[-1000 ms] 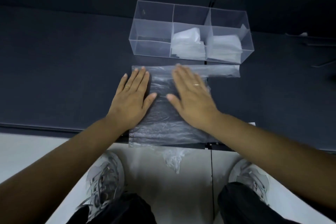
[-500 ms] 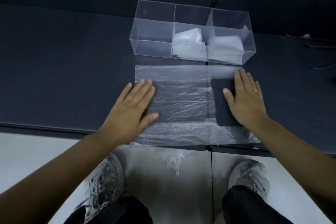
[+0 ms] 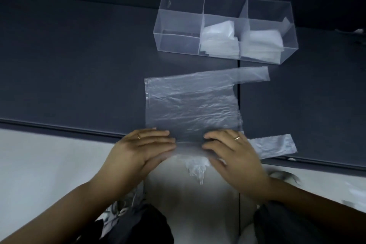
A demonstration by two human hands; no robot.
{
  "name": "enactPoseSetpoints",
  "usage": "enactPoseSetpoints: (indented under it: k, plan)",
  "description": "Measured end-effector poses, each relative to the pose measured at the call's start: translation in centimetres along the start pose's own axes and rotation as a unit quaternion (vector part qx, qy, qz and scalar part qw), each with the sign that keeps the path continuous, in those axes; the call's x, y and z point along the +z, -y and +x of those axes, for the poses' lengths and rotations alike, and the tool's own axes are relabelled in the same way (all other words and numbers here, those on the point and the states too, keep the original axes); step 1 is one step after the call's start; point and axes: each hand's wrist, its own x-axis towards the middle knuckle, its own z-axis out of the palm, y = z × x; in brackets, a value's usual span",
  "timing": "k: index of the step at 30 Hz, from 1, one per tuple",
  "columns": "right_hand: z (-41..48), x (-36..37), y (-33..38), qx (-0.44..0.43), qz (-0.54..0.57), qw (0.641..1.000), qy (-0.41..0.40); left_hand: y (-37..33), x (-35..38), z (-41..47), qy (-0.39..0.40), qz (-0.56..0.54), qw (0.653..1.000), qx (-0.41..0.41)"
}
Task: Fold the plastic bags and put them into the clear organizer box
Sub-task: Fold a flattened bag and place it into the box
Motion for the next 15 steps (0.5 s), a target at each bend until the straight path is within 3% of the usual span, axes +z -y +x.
enactPoseSetpoints:
  k: [2,5,9,12,15]
  plan:
    - [-0.4,-1.9,-1.1,0.041,0.008,0.999,0.001,-0.2,-1.7,0.6,0.001,-0.091,0.99,-0.106]
    - [-0.9,-5.7,-2.7,0.169,0.099,0.979,0.066,1.1,-3.8,0.9,0.078,-0.178,0.948,-0.25]
    - [-1.5,-10.6,-5.0,0.259,0.223,0.93,0.135,2.7,-6.4,1.5,0.138,-0.266,0.904,-0.304]
    - [-0.8,-12.5,-6.9,0.279,0.278,0.91,0.128,4.0,-7.4,3.0,0.11,-0.312,0.88,-0.341]
    - [1.0,-11.7,-8.7,0.317,0.311,0.894,0.061,5.7,-6.4,5.0,0.027,-0.315,0.862,-0.396]
